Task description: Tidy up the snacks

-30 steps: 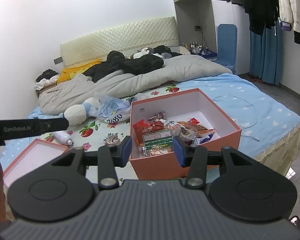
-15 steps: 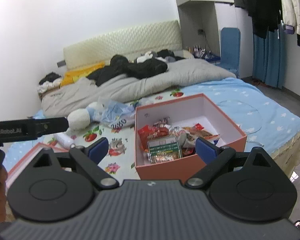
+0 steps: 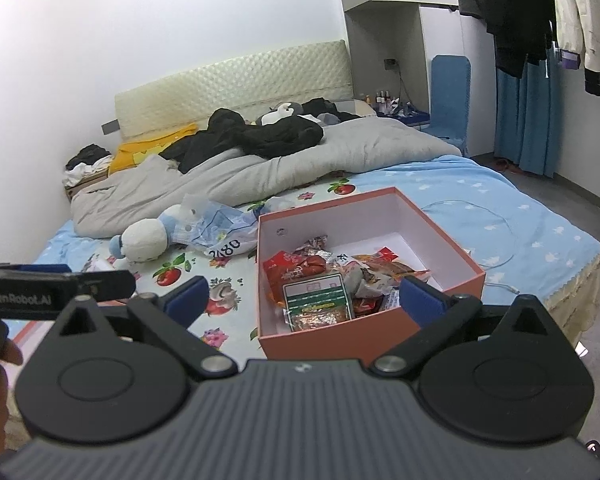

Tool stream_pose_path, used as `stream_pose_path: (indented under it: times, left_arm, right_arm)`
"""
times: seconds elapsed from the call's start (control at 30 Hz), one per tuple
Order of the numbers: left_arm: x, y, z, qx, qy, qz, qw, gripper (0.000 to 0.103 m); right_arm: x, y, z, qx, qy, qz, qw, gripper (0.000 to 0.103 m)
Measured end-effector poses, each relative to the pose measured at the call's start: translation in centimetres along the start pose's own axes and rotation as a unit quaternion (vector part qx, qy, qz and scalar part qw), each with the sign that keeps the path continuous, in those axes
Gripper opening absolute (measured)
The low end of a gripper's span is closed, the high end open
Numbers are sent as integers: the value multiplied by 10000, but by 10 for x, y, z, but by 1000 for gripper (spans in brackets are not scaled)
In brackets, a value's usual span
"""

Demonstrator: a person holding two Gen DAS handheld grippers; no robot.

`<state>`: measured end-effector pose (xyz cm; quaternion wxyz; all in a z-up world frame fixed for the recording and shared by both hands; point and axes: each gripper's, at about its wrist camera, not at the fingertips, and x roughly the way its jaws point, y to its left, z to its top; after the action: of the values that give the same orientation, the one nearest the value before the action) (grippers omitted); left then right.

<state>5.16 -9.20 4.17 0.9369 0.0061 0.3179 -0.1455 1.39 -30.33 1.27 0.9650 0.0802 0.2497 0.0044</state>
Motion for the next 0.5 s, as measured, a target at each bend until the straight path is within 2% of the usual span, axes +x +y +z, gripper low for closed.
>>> stream_pose_path:
  times: [0.5]
  left_arm:
    - [-8, 1, -4, -18, -52, -113, 9999, 102]
  right_arm:
    - [-1, 5, -1, 20, -51, -9, 10000, 103]
